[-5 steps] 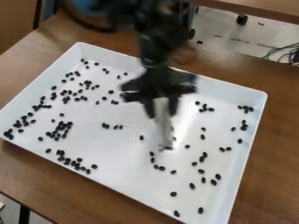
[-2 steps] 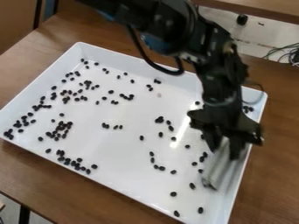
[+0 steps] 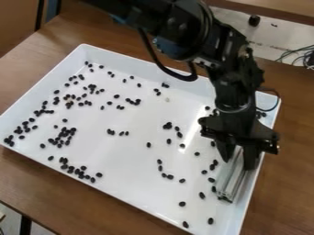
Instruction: Sweep into pile
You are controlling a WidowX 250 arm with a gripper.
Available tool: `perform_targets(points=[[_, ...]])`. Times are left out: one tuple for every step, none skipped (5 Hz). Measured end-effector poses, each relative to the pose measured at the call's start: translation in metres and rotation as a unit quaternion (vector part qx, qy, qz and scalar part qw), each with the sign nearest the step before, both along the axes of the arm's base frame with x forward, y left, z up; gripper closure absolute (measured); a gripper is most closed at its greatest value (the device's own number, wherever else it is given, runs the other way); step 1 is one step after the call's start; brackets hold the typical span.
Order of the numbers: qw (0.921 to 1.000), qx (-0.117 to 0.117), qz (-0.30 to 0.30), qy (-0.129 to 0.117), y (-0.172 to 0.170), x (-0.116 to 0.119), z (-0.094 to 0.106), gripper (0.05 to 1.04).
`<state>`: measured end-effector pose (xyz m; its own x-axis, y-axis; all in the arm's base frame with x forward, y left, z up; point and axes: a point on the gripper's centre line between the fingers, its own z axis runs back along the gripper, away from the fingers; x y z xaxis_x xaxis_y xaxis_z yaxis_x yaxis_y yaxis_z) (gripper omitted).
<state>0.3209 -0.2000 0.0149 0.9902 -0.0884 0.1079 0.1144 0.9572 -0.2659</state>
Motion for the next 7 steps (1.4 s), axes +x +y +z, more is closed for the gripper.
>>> perform_targets(points=[[0.9999, -0.002, 0.015, 0.005, 0.004, -0.005, -0.007, 0.731], [0.9986, 0.018, 0.050, 0.008, 0.039, -0.004, -0.013, 0.731], [0.9954, 0.055, 0.077, 0.018, 0.089, -0.017, -0.015, 0.732], [0.9901, 0.089, 0.105, 0.029, 0.139, -0.030, -0.015, 0.732], [0.9864, 0.099, 0.126, 0.038, 0.191, -0.039, -0.015, 0.732], [0.9831, 0.102, 0.150, 0.026, 0.235, -0.042, -0.017, 0.732], [0.9825, 0.112, 0.144, 0.035, 0.286, -0.043, -0.019, 0.732]])
